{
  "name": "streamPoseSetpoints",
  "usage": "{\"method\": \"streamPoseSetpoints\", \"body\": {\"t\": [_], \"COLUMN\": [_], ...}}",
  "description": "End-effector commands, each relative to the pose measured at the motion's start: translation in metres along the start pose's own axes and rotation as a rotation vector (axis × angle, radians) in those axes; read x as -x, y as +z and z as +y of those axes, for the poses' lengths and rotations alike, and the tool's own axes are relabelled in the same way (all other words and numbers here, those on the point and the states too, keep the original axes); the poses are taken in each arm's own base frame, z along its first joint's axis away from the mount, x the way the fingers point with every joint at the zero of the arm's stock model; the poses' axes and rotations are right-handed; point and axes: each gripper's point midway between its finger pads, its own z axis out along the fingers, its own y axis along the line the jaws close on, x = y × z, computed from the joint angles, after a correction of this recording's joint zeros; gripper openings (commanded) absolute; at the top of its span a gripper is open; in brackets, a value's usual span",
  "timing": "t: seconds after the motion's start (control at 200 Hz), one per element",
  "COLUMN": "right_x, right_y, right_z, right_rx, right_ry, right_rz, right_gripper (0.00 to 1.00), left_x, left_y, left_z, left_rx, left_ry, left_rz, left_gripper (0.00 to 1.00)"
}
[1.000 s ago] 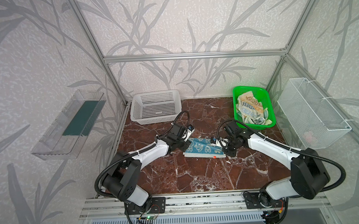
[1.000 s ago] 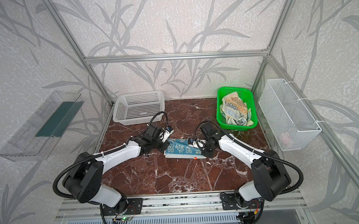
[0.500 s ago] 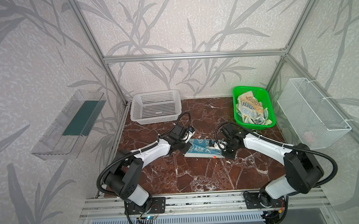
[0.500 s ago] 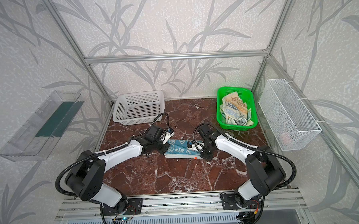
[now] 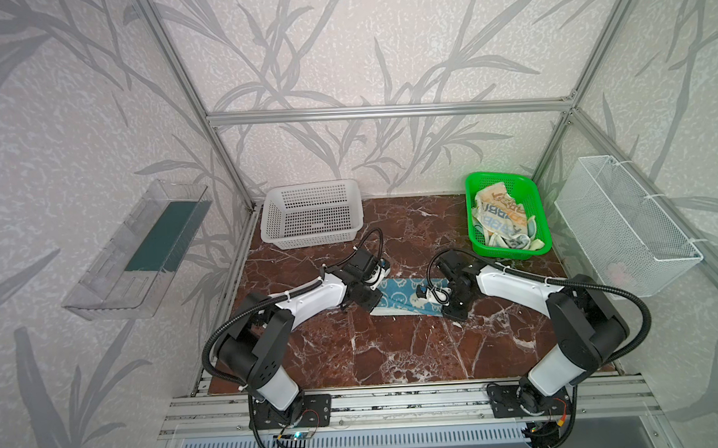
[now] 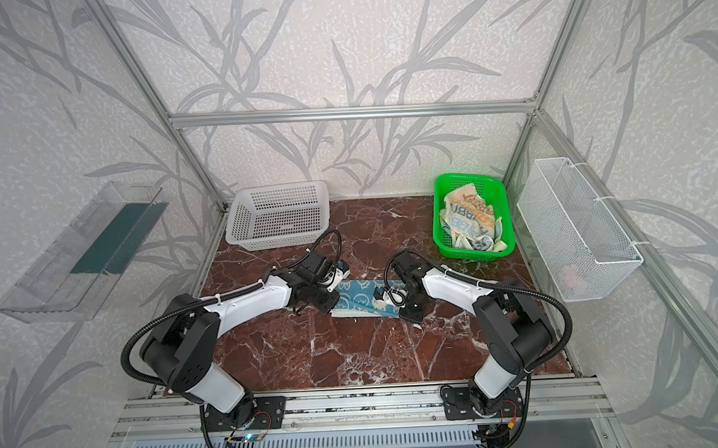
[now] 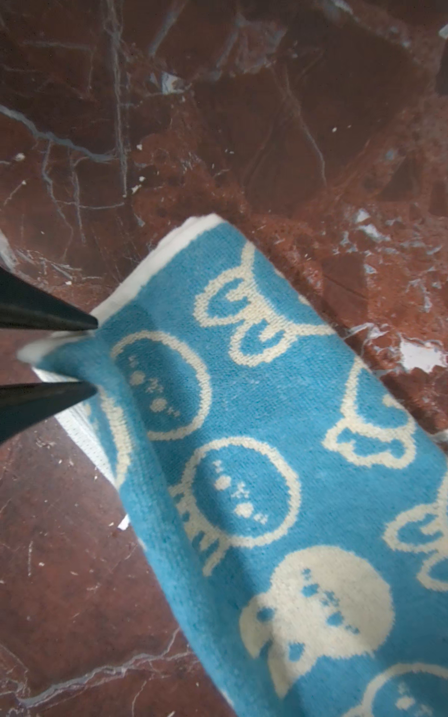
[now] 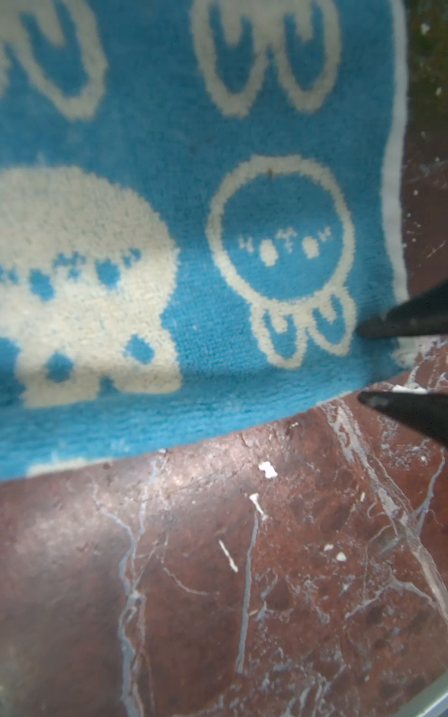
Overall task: Fold and stack the towels
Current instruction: 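Move both grippers to the two ends of the folded towel strip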
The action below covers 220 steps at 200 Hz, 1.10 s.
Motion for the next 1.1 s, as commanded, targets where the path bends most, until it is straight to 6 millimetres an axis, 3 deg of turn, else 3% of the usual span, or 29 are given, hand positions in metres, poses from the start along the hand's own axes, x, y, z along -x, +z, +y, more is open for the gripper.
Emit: {"method": "streamPoseSetpoints", "body": {"t": [0.0,0.11,0.155,0.18,0.2,0.23,0.275,0.45,0.5,0.69,0.935,1.095], "right_x": [0.009,0.016,0.019,0.020,0.021,0.024,0.029,0.052,0.058,0.073,0.075,0.077], "right_y": [-0.016,-0.030,-0.036,-0.039,-0.041,-0.046,-0.053,-0.076,-0.084,-0.104,-0.099,-0.086], "right_z": [-0.003,-0.004,-0.004,-0.004,-0.004,-0.004,-0.007,-0.020,-0.026,-0.051,-0.063,-0.060], "right_rx": [-0.048,-0.082,-0.096,-0.105,-0.111,-0.126,-0.153,-0.233,-0.265,-0.360,-0.320,-0.251], "right_ry": [-0.015,-0.023,-0.027,-0.027,-0.027,-0.031,-0.025,0.040,0.081,0.254,0.455,0.586], "right_rz": [-0.058,-0.113,-0.141,-0.157,-0.169,-0.196,-0.237,-0.380,-0.422,-0.531,-0.497,-0.492], "right_gripper": [0.32,0.35,0.36,0.38,0.41,0.48,0.51,0.52,0.52,0.53,0.55,0.53], "left_x": [-0.003,0.001,0.004,0.005,0.007,0.009,0.012,0.024,0.023,0.022,-0.003,-0.016], "left_y": [-0.015,-0.031,-0.038,-0.043,-0.046,-0.051,-0.057,-0.068,-0.069,-0.064,-0.038,-0.019], "left_z": [-0.004,-0.003,-0.005,-0.006,-0.007,-0.009,-0.011,0.010,0.020,0.026,0.032,0.026], "left_rx": [-0.004,0.012,0.004,-0.002,-0.005,-0.012,-0.022,0.068,0.104,0.087,0.077,0.061], "left_ry": [-0.034,-0.059,-0.060,-0.062,-0.063,-0.067,-0.067,-0.249,-0.335,-0.462,-0.562,-0.575], "left_rz": [-0.003,-0.061,-0.098,-0.121,-0.143,-0.172,-0.217,-0.397,-0.408,-0.405,-0.264,-0.150], "left_gripper": [0.28,0.32,0.53,0.90,0.99,0.99,0.99,0.99,0.99,0.99,0.99,0.95]}}
